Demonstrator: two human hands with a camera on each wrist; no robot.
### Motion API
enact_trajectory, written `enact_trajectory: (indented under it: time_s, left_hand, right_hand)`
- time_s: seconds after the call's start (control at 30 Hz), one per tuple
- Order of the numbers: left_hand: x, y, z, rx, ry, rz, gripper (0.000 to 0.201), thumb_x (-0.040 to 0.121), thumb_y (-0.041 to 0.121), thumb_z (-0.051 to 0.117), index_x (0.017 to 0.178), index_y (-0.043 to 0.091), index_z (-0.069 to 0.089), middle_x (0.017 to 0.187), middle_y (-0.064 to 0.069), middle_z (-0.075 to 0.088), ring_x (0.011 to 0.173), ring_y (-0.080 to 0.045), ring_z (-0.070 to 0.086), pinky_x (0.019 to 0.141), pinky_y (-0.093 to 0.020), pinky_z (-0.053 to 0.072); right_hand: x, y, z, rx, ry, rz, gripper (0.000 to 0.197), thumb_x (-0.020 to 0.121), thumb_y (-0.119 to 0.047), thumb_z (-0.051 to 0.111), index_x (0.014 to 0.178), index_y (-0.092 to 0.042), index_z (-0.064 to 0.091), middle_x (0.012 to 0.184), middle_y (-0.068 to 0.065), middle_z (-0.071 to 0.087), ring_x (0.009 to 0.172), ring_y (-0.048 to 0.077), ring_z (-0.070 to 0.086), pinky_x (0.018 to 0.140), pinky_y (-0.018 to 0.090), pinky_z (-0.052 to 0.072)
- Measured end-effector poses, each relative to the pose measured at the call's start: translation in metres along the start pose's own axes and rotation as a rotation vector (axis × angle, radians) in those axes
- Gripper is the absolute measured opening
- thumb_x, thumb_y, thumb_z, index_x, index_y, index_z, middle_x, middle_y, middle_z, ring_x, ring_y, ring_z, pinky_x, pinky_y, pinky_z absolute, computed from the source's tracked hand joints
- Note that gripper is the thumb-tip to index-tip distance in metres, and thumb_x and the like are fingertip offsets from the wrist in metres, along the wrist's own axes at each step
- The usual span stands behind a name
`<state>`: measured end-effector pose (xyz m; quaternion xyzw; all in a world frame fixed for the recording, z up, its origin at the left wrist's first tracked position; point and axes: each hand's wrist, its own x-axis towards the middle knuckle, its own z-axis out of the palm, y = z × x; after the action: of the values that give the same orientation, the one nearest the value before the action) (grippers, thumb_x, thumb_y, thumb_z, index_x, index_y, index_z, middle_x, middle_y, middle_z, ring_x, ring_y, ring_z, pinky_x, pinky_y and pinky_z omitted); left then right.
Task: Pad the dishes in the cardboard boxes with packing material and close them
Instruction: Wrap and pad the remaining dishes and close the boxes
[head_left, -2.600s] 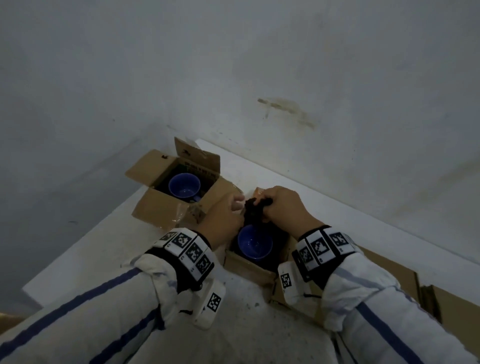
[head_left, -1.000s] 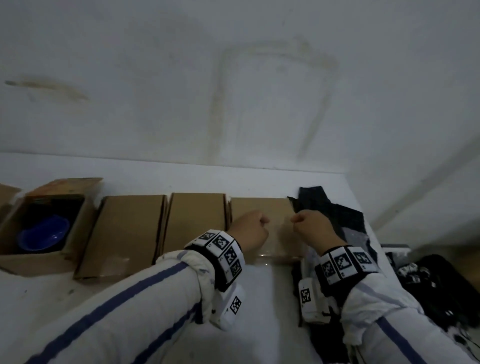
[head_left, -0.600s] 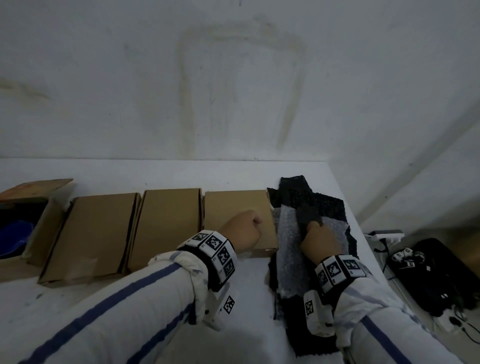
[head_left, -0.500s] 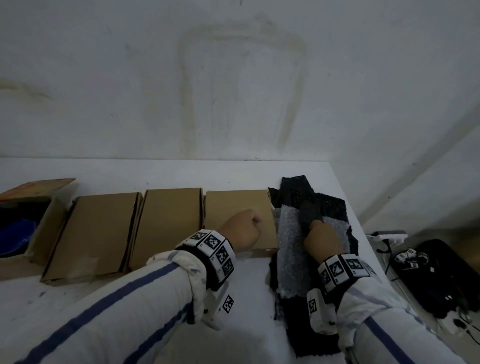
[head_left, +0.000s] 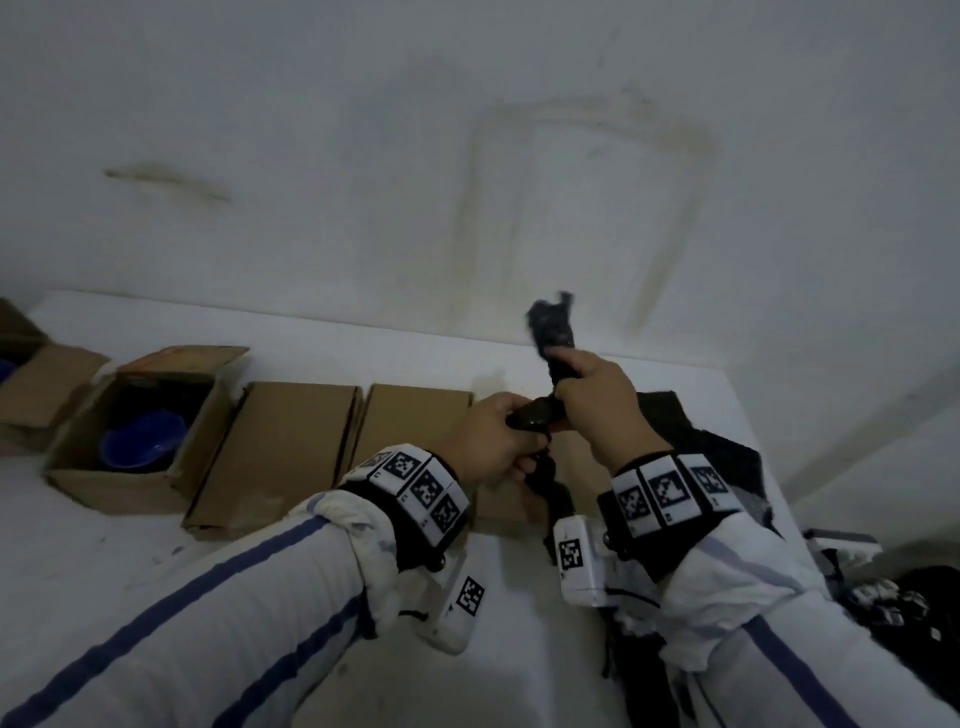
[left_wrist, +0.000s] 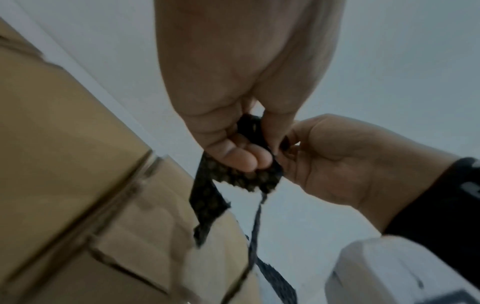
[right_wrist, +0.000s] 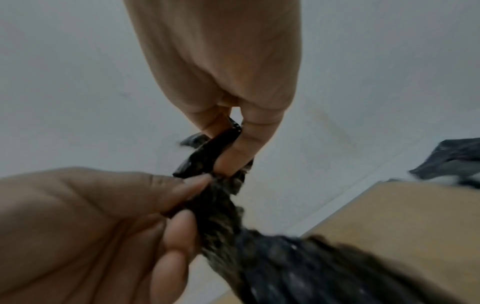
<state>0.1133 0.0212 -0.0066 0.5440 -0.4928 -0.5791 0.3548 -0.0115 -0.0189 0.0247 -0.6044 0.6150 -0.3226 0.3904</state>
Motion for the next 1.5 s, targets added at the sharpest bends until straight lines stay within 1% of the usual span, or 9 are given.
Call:
enact_trajectory:
  time_s: [0.17, 0.33, 0.43, 0.53, 0.63, 0.9, 1.07, 1.3, 1.5]
  left_hand:
    - [-0.021, -0.005, -0.086, -0.288, 0.303, -0.016, 0.017, 0.091, 0.002, 0.053, 0.107, 0.001, 0.049, 0.099, -0.022, 0.059, 0.082, -0.027, 0.063, 0.085, -0.047, 0.053]
    - [-0.059, -0.017, -0.176, -0.107, 0.405, -0.028, 0.027, 0.063, 0.025, 0.059, 0.089, 0.017, 0.058, 0.093, -0.012, 0.063, 0.093, -0.031, 0.060, 0.085, -0.043, 0.049]
    - [-0.086, -0.026, -0.229, -0.212, 0.473, 0.007, 0.023, 0.078, -0.001, 0.055, 0.098, 0.009, 0.058, 0.101, -0.019, 0.063, 0.097, -0.035, 0.062, 0.086, -0.042, 0.052]
    - [-0.103, -0.032, -0.275, -0.379, 0.468, 0.095, 0.035, 0.085, -0.020, 0.033, 0.102, 0.004, 0.051, 0.104, -0.019, 0.057, 0.093, -0.031, 0.058, 0.083, -0.040, 0.052]
    - [-0.118, -0.039, -0.313, -0.445, 0.421, 0.119, 0.041, 0.086, -0.022, 0.035, 0.107, 0.011, 0.047, 0.108, -0.017, 0.055, 0.094, -0.028, 0.058, 0.082, -0.041, 0.051]
    - [-0.141, -0.064, -0.375, 0.354, 0.508, 0.009, 0.007, 0.078, 0.002, 0.064, 0.082, 0.005, 0.060, 0.073, -0.005, 0.062, 0.065, -0.013, 0.060, 0.048, -0.008, 0.042]
    - [-0.152, -0.090, -0.391, 0.303, 0.449, -0.155, 0.019, 0.086, -0.005, 0.051, 0.094, 0.006, 0.063, 0.082, 0.000, 0.056, 0.074, -0.011, 0.053, 0.056, -0.008, 0.042]
    - [-0.152, -0.108, -0.404, 0.181, 0.436, -0.378, 0.023, 0.086, -0.004, 0.050, 0.103, 0.013, 0.053, 0.108, -0.015, 0.058, 0.089, -0.029, 0.062, 0.073, -0.037, 0.056]
    - [-0.149, -0.112, -0.408, 0.134, 0.427, -0.386, 0.023, 0.085, -0.007, 0.049, 0.095, 0.013, 0.053, 0.106, -0.021, 0.060, 0.080, -0.030, 0.063, 0.079, -0.045, 0.058]
  right_hand:
    - [-0.009, -0.041, 0.071, -0.132, -0.280, -0.057, 0.029, 0.085, 0.000, 0.047, 0.070, -0.018, 0.064, 0.074, 0.015, 0.064, 0.064, 0.032, 0.063, 0.071, 0.046, 0.058]
    - [-0.014, -0.087, 0.148, -0.160, -0.518, -0.165, 0.020, 0.083, 0.000, 0.052, 0.086, -0.009, 0.070, 0.081, 0.009, 0.063, 0.073, 0.024, 0.059, 0.070, 0.033, 0.051]
    - [-0.009, -0.109, 0.197, -0.102, -0.524, -0.213, 0.005, 0.082, -0.014, 0.065, 0.086, -0.017, 0.065, 0.104, 0.013, 0.061, 0.081, 0.024, 0.058, 0.056, 0.023, 0.050]
    - [-0.009, -0.125, 0.242, -0.020, -0.731, -0.065, 0.036, 0.086, -0.030, 0.066, 0.117, -0.034, 0.049, 0.122, 0.003, 0.049, 0.106, 0.025, 0.055, 0.068, 0.028, 0.051]
    - [-0.013, -0.144, 0.281, 0.313, -0.930, 0.036, 0.047, 0.092, -0.011, 0.057, 0.131, -0.033, 0.042, 0.116, 0.015, 0.062, 0.102, 0.031, 0.063, 0.064, 0.033, 0.054]
    - [-0.021, -0.177, 0.348, 0.006, -0.832, -0.187, 0.039, 0.088, -0.005, 0.062, 0.124, -0.019, 0.059, 0.084, 0.007, 0.066, 0.057, 0.020, 0.062, 0.050, 0.024, 0.055]
    - [-0.020, -0.177, 0.375, -0.431, -0.757, -0.165, 0.010, 0.080, -0.012, 0.070, 0.089, -0.015, 0.069, 0.084, 0.001, 0.061, 0.077, 0.012, 0.055, 0.057, 0.017, 0.042]
    - [-0.039, -0.176, 0.410, -0.883, -0.855, -0.427, 0.025, 0.091, -0.013, 0.052, 0.105, -0.004, 0.071, 0.112, 0.009, 0.067, 0.104, 0.024, 0.061, 0.092, 0.035, 0.051]
    - [-0.039, -0.172, 0.418, -0.498, -0.848, -0.084, 0.013, 0.086, -0.004, 0.056, 0.092, -0.011, 0.066, 0.089, 0.007, 0.062, 0.076, 0.020, 0.061, 0.063, 0.026, 0.053]
